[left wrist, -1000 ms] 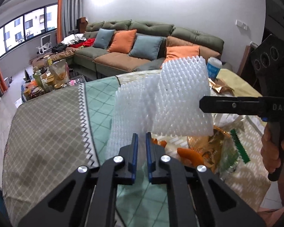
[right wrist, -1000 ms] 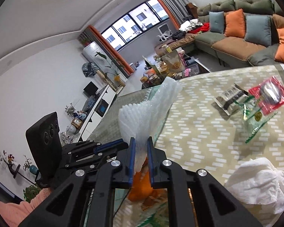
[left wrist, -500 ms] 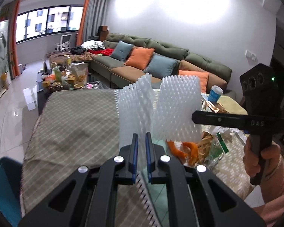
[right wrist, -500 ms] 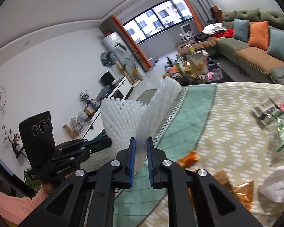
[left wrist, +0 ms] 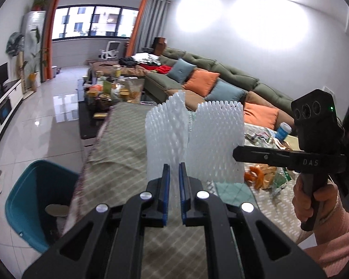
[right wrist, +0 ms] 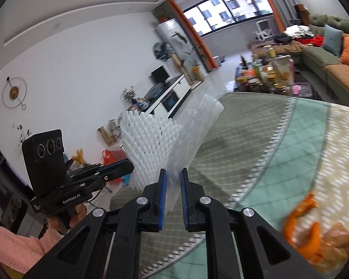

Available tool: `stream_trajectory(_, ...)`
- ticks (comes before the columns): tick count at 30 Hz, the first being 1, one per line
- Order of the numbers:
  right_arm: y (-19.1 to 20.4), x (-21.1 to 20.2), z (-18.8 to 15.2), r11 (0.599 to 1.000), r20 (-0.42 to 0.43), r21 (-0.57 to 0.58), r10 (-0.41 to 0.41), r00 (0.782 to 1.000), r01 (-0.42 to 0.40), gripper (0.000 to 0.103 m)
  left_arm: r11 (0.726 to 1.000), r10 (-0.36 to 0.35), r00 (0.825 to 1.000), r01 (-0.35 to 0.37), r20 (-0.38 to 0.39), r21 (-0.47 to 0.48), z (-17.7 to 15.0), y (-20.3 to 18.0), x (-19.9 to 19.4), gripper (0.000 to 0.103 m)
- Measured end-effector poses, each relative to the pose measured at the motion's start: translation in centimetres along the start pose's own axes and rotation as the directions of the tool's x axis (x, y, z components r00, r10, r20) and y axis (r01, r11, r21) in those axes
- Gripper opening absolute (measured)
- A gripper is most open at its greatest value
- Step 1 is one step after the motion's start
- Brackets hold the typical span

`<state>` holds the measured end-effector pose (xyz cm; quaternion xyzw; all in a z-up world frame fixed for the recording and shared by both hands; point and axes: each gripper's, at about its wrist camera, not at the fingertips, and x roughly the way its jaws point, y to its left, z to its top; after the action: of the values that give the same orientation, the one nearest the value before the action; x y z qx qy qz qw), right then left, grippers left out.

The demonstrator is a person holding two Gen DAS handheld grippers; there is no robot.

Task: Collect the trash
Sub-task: 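Grasp the white foam net sleeve with the left tool while the right tool grasps it too, then carry the foam net sleeve with both tools over the teal bin and release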

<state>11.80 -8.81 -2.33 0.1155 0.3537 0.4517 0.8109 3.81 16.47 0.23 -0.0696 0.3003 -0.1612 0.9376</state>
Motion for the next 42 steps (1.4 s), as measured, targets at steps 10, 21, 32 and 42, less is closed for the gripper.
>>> stream_trajectory(10, 4.0, 5.8, 1.5, 0.992, -0.085, -0.082, 0.090, 0.992, -0.097, 0.012, 0.990, 0.114, 0.993, -0.111, 0.028, -0.086, -0.6, 4.7, -3.5, 0.009)
stream_trajectory(21, 6.6, 12.1, 2.6, 0.983, -0.179, -0.115, 0.119, 0.977, -0.141, 0.012, 0.954, 0.246, 0.969, -0.237, 0.027, -0.183, -1.6, 10.5, -6.4, 0.009)
stream_trajectory(32, 8.7, 17.1, 3.1, 0.982, -0.259, -0.123, 0.107, 0.960, -0.143, 0.012, 0.914, 0.306, 0.952, -0.299, -0.020, -0.273, -3.4, 15.2, -6.2, 0.009)
stream_trajectory(42, 8.7, 20.6, 2.6, 0.988, -0.324, -0.121, 0.053, 0.945, -0.097, 0.012, 0.888, 0.329, 0.941, -0.339, -0.085, -0.312, -5.0, 17.7, -4.4, 0.009)
